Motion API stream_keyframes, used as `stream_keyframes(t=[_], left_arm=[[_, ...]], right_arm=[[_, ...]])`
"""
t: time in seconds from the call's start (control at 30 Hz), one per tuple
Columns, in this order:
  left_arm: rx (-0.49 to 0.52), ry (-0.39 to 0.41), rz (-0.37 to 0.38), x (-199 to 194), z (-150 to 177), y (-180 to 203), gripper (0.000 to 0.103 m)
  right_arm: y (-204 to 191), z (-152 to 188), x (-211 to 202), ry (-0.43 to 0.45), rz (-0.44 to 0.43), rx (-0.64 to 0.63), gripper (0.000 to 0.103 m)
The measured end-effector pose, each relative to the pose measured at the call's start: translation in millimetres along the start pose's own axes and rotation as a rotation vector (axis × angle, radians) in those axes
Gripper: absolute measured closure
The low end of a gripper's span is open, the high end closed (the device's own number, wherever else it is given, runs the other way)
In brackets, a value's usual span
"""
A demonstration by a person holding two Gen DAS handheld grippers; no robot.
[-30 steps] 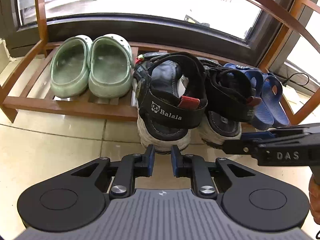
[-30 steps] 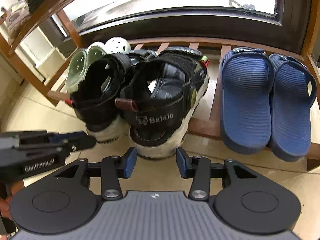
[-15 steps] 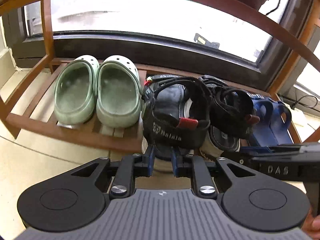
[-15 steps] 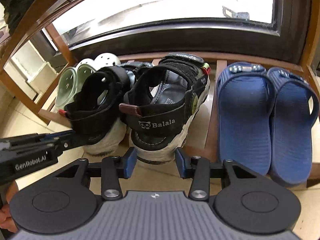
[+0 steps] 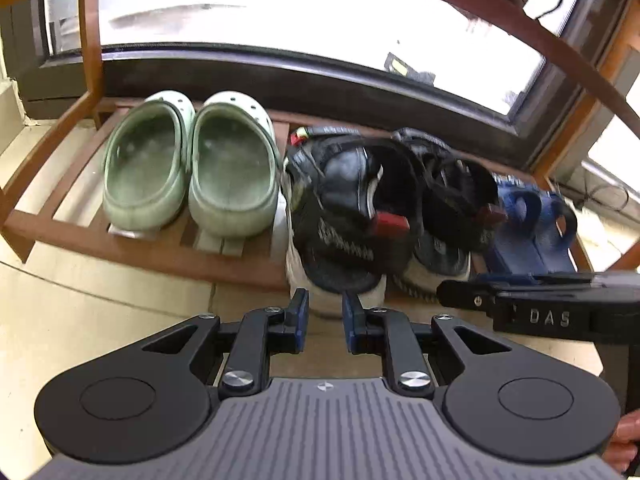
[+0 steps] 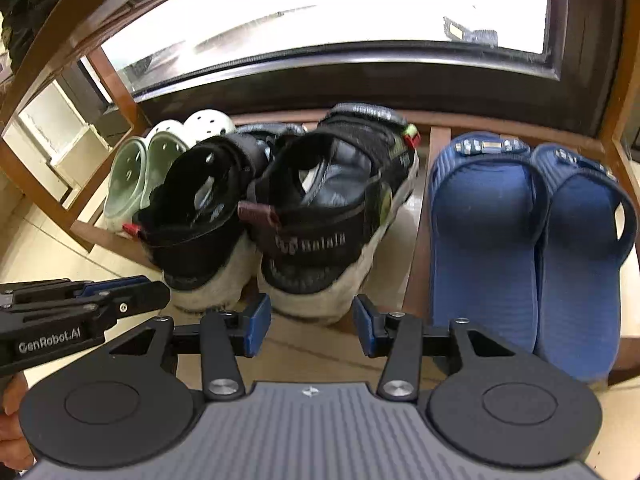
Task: Organize scattered shoes
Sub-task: 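Lower the black sandals onto the lower shelf and open both tools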
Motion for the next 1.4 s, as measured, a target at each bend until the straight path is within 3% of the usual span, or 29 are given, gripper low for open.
stream_keyframes(t=[0.2, 0.8, 0.97, 1.03, 1.4], left_arm=[[0.017, -0.026, 0.007, 15.9, 3.2, 3.0, 0.083], [-0.03, -0.002, -0.009, 37.9, -24.4, -5.8, 0.083], [-0.035, 0.0, 0.013, 32.0, -24.0, -6.6, 0.076], [-0.033, -0.008, 0.012, 28.7, -20.8, -7.3, 0.065], [-0.04, -0.025, -0.017, -23.5, 26.7, -22.9, 0.046]], right_arm=[[-4.8, 6.0, 5.3, -0.019, -0.005, -0.016, 0.051], [6.6, -13.7, 15.9, -0.002, 0.047, -0.014, 0.051], [1.9, -7.7, 13.9, -0.02, 0.036, -0.042, 0.051], [-1.7, -4.3, 13.1, -0.03, 0.031, -0.06, 0.048], [-44.6, 14.1, 7.0, -0.068, -0.021, -0.225, 0.032]])
Point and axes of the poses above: each gripper's, at about its wrist camera, not at the fingertips, and x roughly the way its jaws point, y to its right, z to its underside, the point moved 10 cm from there along x, roughly the way its jaws point, and after that the axes turned 7 degrees about -y, right-handed, at the moved point
